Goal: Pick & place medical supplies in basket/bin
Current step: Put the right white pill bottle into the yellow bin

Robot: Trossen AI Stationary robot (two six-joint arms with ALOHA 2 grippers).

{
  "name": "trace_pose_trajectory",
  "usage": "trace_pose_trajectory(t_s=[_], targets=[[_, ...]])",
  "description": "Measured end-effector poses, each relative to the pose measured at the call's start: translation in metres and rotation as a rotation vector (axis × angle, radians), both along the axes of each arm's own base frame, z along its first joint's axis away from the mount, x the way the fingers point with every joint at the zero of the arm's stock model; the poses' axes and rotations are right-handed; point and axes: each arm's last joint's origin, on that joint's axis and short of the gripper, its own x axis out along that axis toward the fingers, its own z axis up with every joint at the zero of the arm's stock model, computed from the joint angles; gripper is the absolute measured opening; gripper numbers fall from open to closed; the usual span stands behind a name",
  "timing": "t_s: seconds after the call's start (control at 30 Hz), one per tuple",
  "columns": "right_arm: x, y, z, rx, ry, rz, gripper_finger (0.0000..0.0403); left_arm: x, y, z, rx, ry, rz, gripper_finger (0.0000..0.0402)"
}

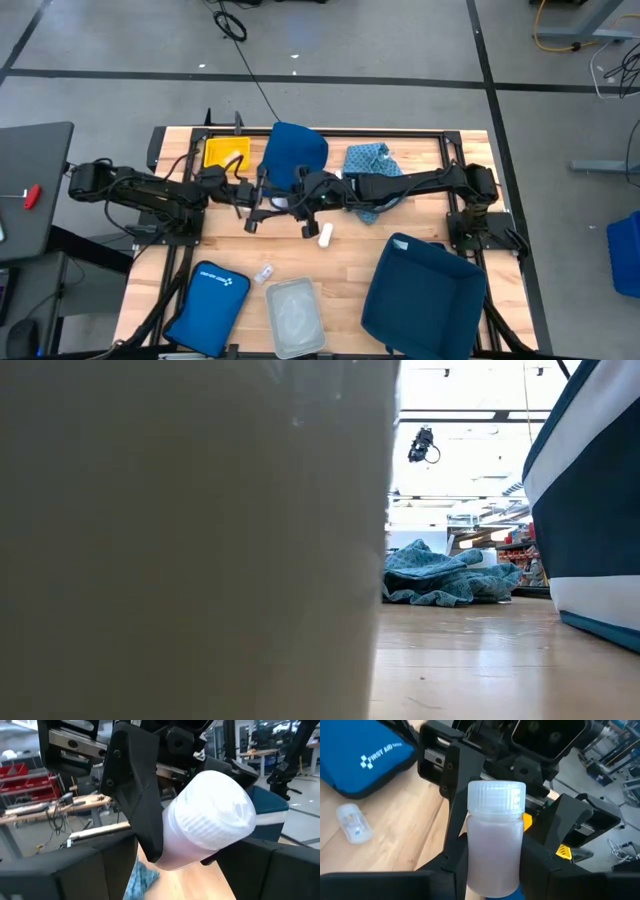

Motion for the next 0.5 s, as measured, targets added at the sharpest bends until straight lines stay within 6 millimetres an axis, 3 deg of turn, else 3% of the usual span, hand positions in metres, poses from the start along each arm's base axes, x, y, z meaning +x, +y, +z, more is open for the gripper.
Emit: trace_pose_trajectory(t_s=[0.37,0.5], targets=[[0.007,0.003,0.013,0.074,-0.149,0.076,0.0131,-0.003,-0.007,0.011,0.111,-0.132,-0.053,0.0254],[0.010,-0.002,0.015,0.121,-0.198,0.106,0.0131,-0.016,-0.002,0.009,0.133,-0.172,0.011,0.0253]])
